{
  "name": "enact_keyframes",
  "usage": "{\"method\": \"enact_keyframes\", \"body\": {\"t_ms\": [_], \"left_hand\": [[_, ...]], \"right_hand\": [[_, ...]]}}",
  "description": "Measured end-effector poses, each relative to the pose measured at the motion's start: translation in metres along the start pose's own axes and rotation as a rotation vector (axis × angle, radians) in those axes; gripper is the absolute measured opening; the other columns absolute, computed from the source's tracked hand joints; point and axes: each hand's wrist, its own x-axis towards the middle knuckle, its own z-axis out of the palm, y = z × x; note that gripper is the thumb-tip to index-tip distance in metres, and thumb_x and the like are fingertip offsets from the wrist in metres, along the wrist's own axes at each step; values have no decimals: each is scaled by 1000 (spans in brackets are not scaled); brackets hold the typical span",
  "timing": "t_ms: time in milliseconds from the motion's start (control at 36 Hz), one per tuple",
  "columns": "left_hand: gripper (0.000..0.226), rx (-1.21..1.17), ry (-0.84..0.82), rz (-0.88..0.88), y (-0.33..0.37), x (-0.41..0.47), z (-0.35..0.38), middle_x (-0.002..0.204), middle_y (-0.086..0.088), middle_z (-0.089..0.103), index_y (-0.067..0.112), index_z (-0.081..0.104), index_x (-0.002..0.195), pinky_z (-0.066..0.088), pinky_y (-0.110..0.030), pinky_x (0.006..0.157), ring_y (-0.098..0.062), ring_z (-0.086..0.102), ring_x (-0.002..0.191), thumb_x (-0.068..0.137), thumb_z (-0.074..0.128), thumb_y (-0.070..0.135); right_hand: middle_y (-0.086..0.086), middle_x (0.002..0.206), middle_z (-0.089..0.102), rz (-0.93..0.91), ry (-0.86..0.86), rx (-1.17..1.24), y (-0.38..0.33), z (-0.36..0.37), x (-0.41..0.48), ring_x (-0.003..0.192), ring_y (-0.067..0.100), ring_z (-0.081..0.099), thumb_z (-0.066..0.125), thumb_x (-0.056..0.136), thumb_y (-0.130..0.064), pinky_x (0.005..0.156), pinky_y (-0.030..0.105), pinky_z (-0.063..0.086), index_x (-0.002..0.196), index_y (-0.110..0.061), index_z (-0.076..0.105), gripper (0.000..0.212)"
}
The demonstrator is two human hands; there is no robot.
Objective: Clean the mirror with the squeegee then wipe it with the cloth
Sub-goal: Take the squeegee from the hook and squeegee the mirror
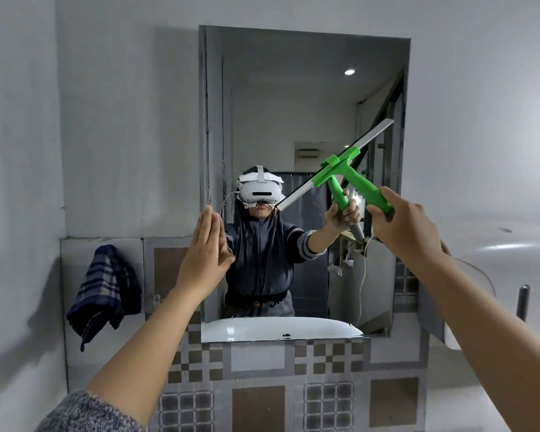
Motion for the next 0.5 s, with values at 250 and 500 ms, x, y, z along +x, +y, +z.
{"method": "enact_keyframes", "body": {"t_ms": [250, 500], "left_hand": [[92, 3, 13, -2, 1, -7, 6, 150, 3, -18, 8, -3, 145, 16, -23, 101, -17, -9, 141, 84, 65, 20], [91, -32, 14, 22, -5, -12, 4, 152, 1, -20, 8, -7, 145, 12, -22, 103, -16, -14, 141, 86, 62, 20]], "right_hand": [[8, 79, 59, 142, 28, 162, -7, 14, -39, 65, 29, 55, 51, 92, -28, 53, 29, 39, 123, -20, 51, 32], [3, 74, 57, 322, 104, 378, -39, 31, -64, 62, 22, 53, 48, 91, -33, 51, 27, 34, 98, -17, 54, 18]]}}
